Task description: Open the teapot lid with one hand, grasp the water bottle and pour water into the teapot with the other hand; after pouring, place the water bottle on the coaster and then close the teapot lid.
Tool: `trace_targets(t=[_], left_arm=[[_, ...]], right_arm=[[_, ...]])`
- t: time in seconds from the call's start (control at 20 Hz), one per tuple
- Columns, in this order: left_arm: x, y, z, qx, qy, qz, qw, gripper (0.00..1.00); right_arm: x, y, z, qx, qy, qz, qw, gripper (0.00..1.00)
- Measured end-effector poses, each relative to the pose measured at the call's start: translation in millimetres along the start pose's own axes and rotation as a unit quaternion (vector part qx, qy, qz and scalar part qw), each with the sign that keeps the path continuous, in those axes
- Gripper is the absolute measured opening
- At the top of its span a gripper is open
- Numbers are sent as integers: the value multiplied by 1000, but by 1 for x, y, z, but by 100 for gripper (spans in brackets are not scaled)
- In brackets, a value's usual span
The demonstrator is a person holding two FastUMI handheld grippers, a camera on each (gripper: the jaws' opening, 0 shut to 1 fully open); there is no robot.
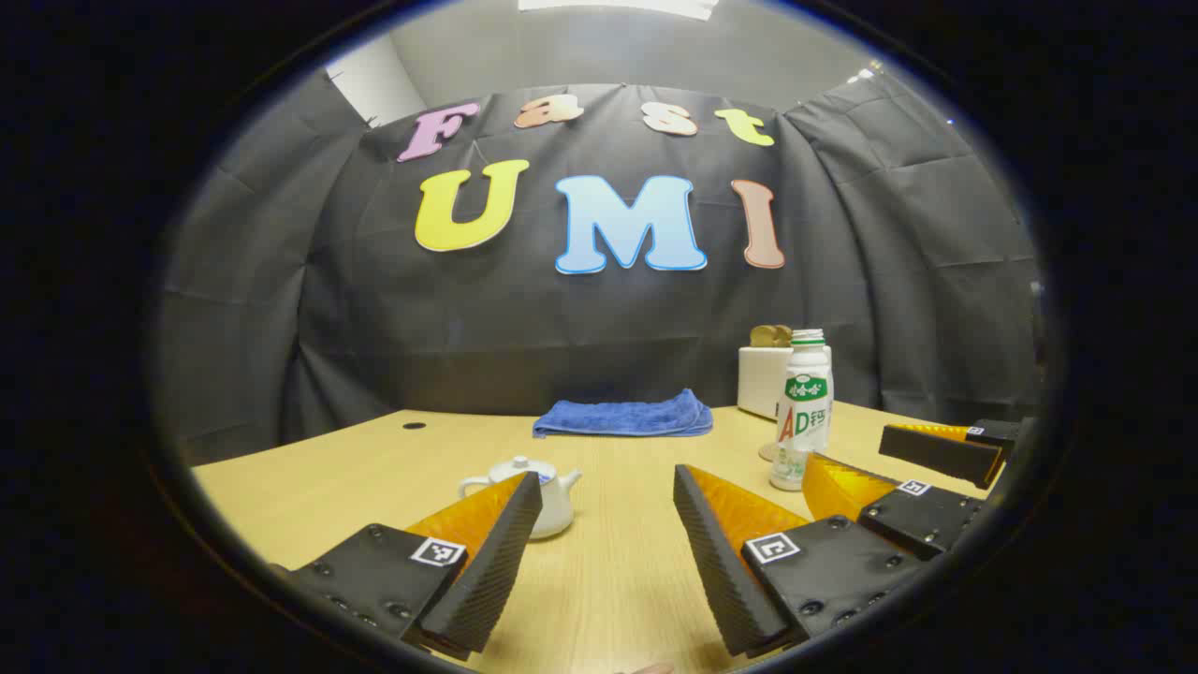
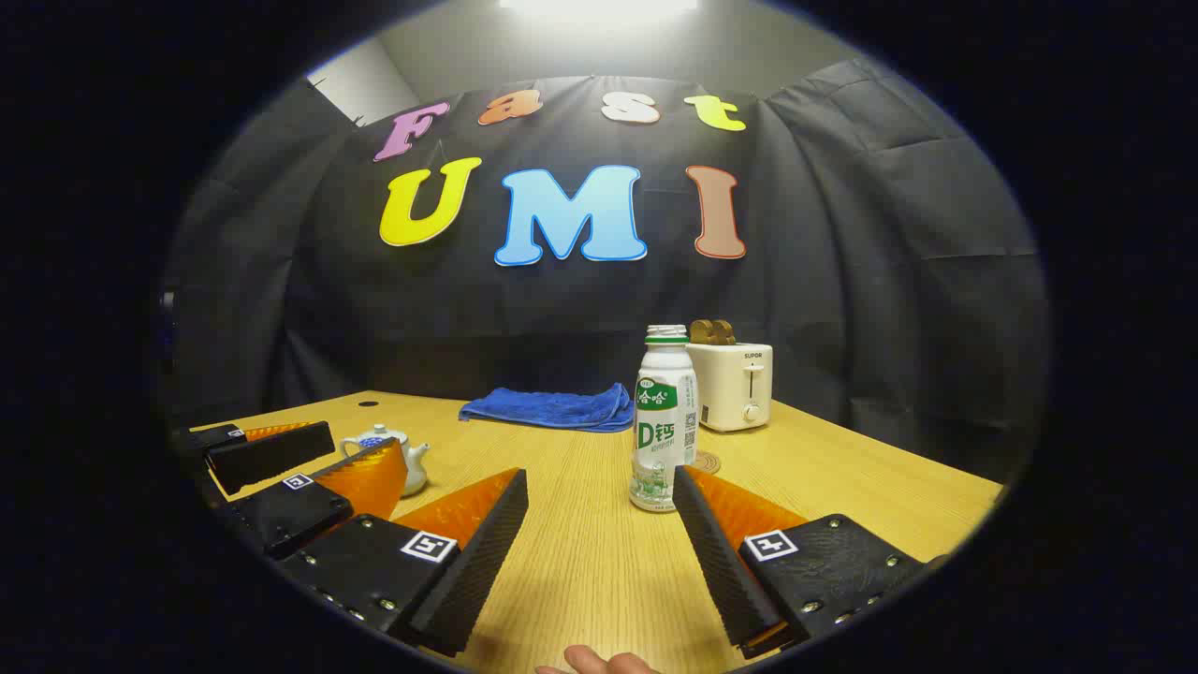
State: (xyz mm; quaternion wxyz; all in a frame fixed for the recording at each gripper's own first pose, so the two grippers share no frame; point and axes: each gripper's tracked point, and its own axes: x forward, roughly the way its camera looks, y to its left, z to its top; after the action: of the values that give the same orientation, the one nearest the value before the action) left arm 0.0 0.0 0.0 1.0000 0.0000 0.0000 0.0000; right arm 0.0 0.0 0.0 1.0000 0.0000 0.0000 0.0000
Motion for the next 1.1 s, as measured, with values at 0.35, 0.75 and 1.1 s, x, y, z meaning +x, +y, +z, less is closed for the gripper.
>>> trace_targets(t=[0.35,0.75,1.1], left_arm=[[-6,-1,-1,1,0,4,1000,98],[-6,6,-2,1,0,23,1000,99],[-2,3,-2,0,1,8,1000,100]], right_arm=[[-1,-1,-1,1,0,-3,1000,95],[-1,-2,0,0,0,-7,1000,95],[0,-2,0,0,0,-6,1000,95]])
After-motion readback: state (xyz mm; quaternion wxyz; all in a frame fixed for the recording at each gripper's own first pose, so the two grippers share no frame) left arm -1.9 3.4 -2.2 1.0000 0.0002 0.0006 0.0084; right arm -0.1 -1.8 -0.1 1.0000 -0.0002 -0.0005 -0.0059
